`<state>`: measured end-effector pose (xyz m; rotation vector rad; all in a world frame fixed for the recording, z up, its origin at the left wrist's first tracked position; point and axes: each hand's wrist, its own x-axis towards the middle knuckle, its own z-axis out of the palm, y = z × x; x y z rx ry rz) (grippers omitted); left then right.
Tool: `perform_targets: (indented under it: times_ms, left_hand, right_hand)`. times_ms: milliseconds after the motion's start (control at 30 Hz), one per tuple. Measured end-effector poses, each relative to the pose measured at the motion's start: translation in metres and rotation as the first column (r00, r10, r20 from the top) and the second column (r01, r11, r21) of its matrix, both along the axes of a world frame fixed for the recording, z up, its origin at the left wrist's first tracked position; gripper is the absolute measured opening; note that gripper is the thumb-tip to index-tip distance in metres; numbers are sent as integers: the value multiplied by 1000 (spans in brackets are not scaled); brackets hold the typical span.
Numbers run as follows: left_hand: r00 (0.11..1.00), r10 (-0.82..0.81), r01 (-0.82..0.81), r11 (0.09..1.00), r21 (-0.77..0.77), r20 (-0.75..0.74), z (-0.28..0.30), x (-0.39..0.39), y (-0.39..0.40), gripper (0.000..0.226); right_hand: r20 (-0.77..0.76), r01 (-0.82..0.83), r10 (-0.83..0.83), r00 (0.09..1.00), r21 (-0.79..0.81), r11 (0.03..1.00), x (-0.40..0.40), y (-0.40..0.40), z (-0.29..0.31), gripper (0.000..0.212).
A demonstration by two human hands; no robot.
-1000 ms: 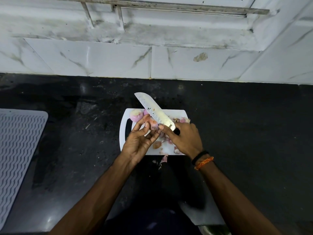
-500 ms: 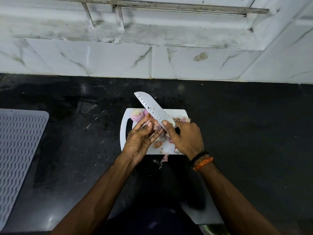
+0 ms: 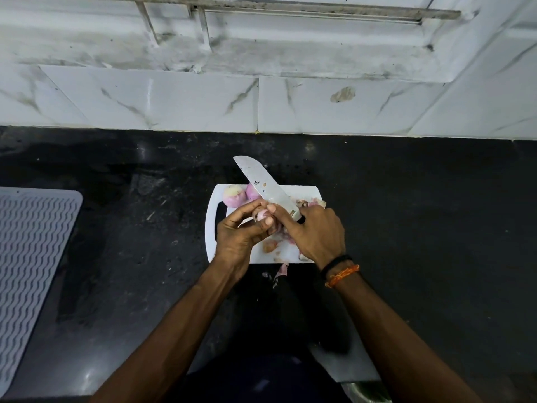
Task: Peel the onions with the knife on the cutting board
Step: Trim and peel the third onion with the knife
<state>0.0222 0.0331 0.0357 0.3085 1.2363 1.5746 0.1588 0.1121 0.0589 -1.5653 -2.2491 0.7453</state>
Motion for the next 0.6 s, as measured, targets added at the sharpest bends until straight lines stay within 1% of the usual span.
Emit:
perform_targets:
  times_ms: [67,133,200,267,333,400,467,600]
  left_hand:
    - [999,3,-2,1000,17,-45,-1,1,-1,54]
    - [998,12,-12,1000,3,-54,0,0,-1,55]
    - [1000,14,-14,1000,-22,-3,0,0,0,45]
    - [996,-5,9,999,-45,88,3,0,1,26]
    - [987,-24,35,997,-68,157,3,-2,2,27]
    - [983,-15,33,995,-96,182,0,-3,3,27]
    - [984,7,15,993,-120,179,-3,-3,4,29]
    - [984,60,-34,988,-153,170,-6,0,5,27]
  right_hand:
    - [-21,25,-26,999,-33,999,-2,0,-1,58]
    - [-49,17,-19,999,-35,999,-3,2,-5,60]
    - [-60,3,-5,998,-36,999,-3,4,-8,59]
    - [-87,-2,-1,996,-34,999,-3,5,-8,56]
    - [-114,-8,5,993,-30,1000,-1,4,-9,52]
    - [-124,-37,34,992,-26,999,0,2,-9,44]
    - [-132,-67,64,989,-19,998,1,0,-7,37]
    - [-179,-104,99,979,-17,994,5,-4,-6,30]
